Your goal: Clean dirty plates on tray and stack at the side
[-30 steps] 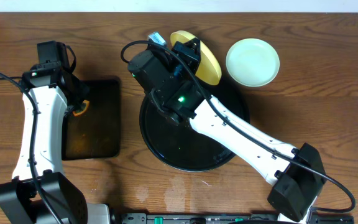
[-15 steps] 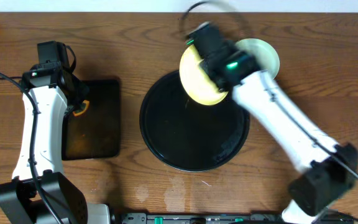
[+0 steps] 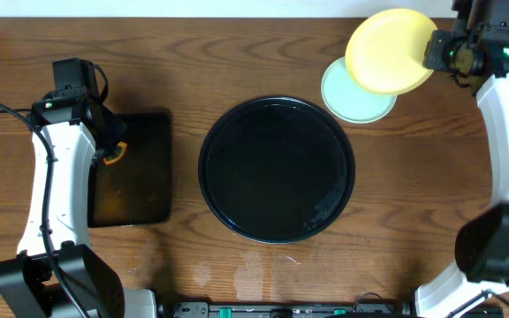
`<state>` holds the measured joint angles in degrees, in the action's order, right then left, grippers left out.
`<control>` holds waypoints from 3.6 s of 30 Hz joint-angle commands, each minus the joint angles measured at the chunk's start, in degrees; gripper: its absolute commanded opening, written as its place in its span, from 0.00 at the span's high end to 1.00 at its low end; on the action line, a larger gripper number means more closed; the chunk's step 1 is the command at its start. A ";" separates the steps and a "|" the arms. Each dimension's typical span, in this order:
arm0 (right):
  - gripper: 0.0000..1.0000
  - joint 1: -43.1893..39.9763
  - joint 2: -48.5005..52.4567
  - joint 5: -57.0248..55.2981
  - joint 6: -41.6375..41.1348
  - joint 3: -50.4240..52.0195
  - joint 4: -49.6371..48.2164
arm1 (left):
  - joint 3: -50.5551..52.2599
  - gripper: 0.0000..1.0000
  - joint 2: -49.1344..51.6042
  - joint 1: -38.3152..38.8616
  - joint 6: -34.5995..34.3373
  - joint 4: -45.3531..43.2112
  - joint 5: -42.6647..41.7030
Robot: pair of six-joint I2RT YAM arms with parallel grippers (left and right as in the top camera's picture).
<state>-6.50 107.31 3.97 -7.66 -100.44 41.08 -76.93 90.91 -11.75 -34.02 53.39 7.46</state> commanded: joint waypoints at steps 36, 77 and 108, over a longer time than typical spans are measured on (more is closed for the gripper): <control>0.20 6.43 -11.56 3.58 -4.87 -0.04 11.06 | 0.74 0.62 16.55 -0.07 8.70 -1.33 -10.93; 0.01 17.09 -32.35 6.82 1.97 0.07 44.74 | -5.27 0.16 -13.77 -0.09 8.92 2.73 -10.91; 0.01 11.54 -72.94 -13.66 1.95 45.16 -4.72 | -5.27 0.15 -13.77 -0.09 8.92 2.73 -10.91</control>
<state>7.03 39.22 -5.89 -5.65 -63.48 40.18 -82.21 77.14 -11.75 -25.45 55.96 -3.53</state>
